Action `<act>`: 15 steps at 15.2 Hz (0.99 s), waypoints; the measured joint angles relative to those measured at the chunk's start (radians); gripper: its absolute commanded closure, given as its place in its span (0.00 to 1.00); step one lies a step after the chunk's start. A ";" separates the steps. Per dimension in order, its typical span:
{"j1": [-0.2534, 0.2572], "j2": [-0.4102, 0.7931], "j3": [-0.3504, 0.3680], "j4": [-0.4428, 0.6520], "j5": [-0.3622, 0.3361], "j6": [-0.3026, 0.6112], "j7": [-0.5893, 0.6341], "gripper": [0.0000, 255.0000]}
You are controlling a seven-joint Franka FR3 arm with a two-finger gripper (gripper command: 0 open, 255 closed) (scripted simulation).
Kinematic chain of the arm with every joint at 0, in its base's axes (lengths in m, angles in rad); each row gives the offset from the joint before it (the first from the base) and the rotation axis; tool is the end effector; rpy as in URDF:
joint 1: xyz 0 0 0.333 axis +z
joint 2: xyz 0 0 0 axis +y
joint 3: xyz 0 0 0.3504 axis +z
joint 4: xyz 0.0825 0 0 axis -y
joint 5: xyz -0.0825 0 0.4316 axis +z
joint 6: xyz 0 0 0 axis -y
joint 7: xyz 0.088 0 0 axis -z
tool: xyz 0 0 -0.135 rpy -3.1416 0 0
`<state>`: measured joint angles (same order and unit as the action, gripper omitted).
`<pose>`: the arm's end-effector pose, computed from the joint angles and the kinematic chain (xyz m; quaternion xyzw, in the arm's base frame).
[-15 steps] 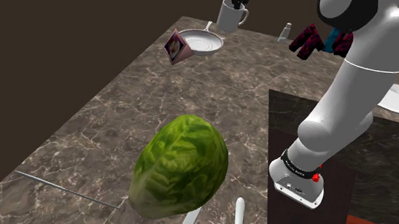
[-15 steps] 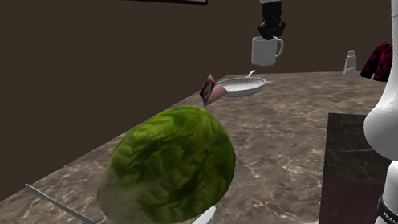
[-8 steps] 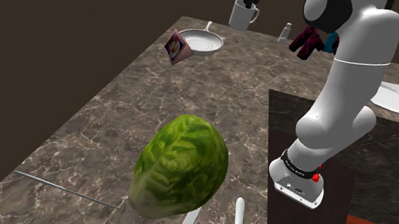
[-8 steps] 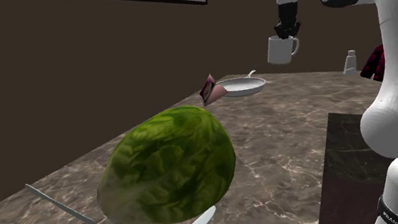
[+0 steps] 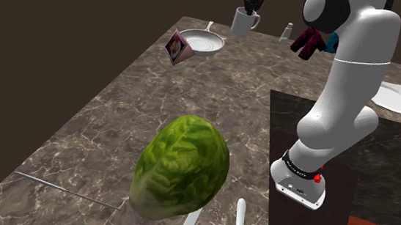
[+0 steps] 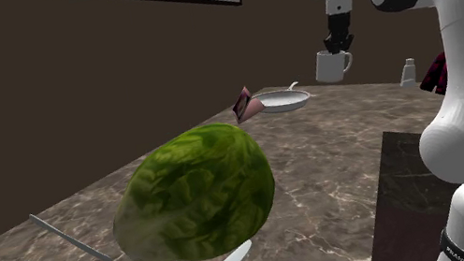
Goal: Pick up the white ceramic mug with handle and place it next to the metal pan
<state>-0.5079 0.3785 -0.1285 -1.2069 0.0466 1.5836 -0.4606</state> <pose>0.5980 -0.4120 0.5708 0.9965 -0.0836 0.0002 0.0006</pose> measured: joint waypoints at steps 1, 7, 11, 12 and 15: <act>0.001 -0.005 0.000 -0.022 -0.001 0.017 0.000 1.00; 0.006 -0.028 0.001 -0.137 -0.003 0.109 0.000 1.00; 0.006 -0.030 0.001 -0.195 -0.003 0.165 -0.001 1.00; 0.008 -0.030 0.001 -0.207 -0.003 0.177 0.000 1.00; 0.008 -0.034 0.001 -0.233 -0.003 0.200 -0.001 1.00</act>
<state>-0.5000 0.3450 -0.1275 -1.4402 0.0432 1.7836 -0.4618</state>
